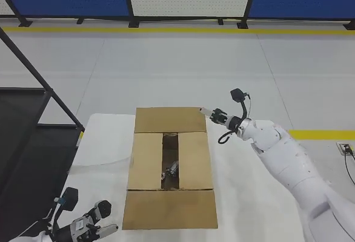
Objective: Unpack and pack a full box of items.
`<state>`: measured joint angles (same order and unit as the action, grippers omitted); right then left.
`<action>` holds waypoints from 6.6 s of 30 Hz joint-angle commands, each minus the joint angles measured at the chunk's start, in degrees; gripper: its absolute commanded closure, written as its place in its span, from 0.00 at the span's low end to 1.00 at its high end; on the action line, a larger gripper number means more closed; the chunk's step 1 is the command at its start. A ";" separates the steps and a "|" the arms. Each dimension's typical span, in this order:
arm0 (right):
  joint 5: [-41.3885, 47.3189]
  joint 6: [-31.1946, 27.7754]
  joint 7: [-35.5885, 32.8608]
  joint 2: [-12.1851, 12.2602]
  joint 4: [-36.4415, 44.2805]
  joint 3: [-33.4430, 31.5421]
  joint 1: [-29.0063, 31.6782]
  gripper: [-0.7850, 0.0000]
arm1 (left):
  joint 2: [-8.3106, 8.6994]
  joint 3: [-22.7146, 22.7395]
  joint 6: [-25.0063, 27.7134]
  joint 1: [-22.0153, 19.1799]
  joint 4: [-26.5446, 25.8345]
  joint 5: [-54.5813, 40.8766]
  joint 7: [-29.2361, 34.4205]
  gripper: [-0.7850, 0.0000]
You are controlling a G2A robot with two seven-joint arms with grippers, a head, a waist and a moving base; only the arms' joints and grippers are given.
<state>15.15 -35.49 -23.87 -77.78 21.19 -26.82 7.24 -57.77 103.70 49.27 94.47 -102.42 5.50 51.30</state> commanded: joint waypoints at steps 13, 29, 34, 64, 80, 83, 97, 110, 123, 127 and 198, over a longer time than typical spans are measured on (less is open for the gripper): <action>1.35 -0.93 -6.07 -4.31 -6.26 -1.59 0.81 0.00 | 1.63 -7.66 -1.50 -4.40 0.46 -0.37 5.21 0.00; 9.16 -5.61 -25.29 -4.55 -8.97 -6.33 -0.37 0.00 | 3.22 -10.51 -1.09 -5.90 1.92 -2.30 4.05 0.00; 9.01 -5.67 -29.58 -4.36 -9.20 -7.08 -0.64 0.00 | 3.68 -9.57 -0.96 -5.52 2.15 -2.94 3.61 0.00; 5.90 -2.37 -23.50 -4.46 -8.33 -10.79 0.25 0.00 | 5.48 -5.54 -0.54 -4.21 4.07 -6.46 -2.22 0.00; 5.90 -2.37 -23.50 -4.46 -8.33 -10.79 0.25 0.00 | 5.48 -5.54 -0.54 -4.21 4.07 -6.46 -2.22 0.00; 5.90 -2.37 -23.50 -4.46 -8.33 -10.79 0.25 0.00 | 5.48 -5.54 -0.54 -4.21 4.07 -6.46 -2.22 0.00; 7.06 -2.10 -25.96 -4.39 -8.34 -11.52 -0.31 0.00 | 5.41 -4.67 -3.52 -4.33 2.99 -2.06 -5.62 0.00; 6.67 -7.35 -24.88 -1.21 0.50 -15.66 3.84 0.00 | 5.38 -4.41 -4.99 -3.50 0.18 0.76 -9.68 0.00; 2.74 -5.05 -30.30 3.05 11.32 -20.05 6.87 0.00 | 5.17 -4.27 -8.00 -2.90 -3.25 9.22 -15.28 0.00; 0.55 -3.02 -30.12 4.18 15.77 -21.22 8.78 0.00 | 5.66 -2.83 -4.91 -1.56 -1.66 11.79 -11.89 0.00; -6.28 30.81 -34.17 5.73 32.98 -24.05 12.95 0.00 | 12.07 -23.61 -21.10 -15.76 -7.54 17.66 -23.59 0.00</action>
<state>8.41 -6.12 -57.78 -71.95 54.21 -50.94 20.26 -45.51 81.10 29.16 79.18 -110.15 22.92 28.15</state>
